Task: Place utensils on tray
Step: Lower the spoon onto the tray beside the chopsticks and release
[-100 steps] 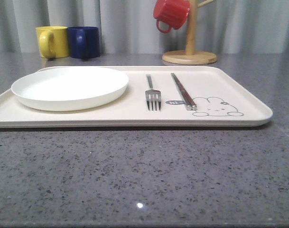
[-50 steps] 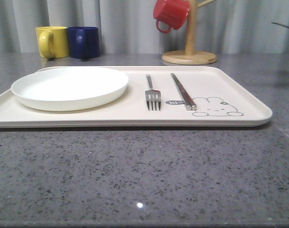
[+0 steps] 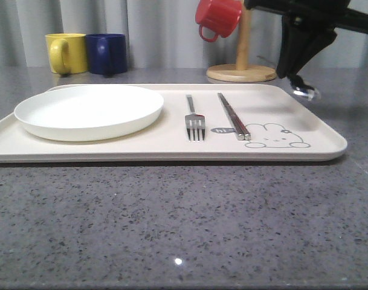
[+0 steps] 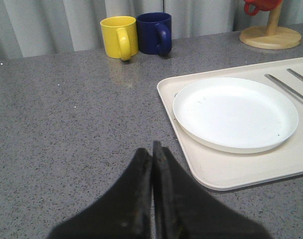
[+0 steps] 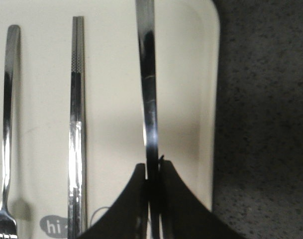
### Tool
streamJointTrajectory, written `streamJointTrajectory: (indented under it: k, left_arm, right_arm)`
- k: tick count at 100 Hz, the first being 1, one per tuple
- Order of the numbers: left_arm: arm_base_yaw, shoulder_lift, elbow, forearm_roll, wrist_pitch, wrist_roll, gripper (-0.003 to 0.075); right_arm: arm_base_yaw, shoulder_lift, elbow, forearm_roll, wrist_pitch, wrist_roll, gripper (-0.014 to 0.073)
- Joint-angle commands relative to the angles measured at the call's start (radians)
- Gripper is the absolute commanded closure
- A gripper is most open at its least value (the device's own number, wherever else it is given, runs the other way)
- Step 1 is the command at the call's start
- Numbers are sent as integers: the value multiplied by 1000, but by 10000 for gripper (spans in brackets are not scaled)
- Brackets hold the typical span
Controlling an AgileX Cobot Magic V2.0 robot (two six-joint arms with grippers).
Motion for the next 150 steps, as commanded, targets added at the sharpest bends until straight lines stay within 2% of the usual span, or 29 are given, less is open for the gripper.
streamJointTrajectory:
  k: [1,22,47,54,71,82,100,107,112,129,150]
  left_arm:
    - [-5,12,-23,-10,-77,-8,739]
    - [-5,12,-23,-10,-77,-8,739]
    - [-5,12,-23,-10,-77,-8,739]
    - [-5,12,-23,-10,-77,-8,739]
    - [-5,12,-23,-10,-77,-8,739]
    - [-5,12,-23,-10,-77,-8,739]
    - [-5,12,-23,-10,-77,-8,739]
    - [-5,12,-23,-10,-77,-8,739]
    - [-5,12,-23,-10,-77,-8,739]
    - [-5,12,-23,-10,-77,-8,739]
    - [-5,12,-23,-10,-77,-8,739]
  right_arm:
    - [11,-24,-24,10,-54,32,674]
    - [15,20,-24,10,-57,82,674]
    - [15,36,-24,10,-54,83,653]
    - [15,36,-24,10,-54,83,587]
    - [15,36,-24,9,-63,83,326]
    - [15,34,-25,9,-68,83,265]
    - [15,-4,-25,6,-70,83,268]
    - [15,-33,-25,-17,-71,83,298]
    - [15,-56,-25,-45,-71,83,362]
    - [10,-133,-23,-116,-44,83,681]
    - [-21,-249,40,-197,-32,83,668]
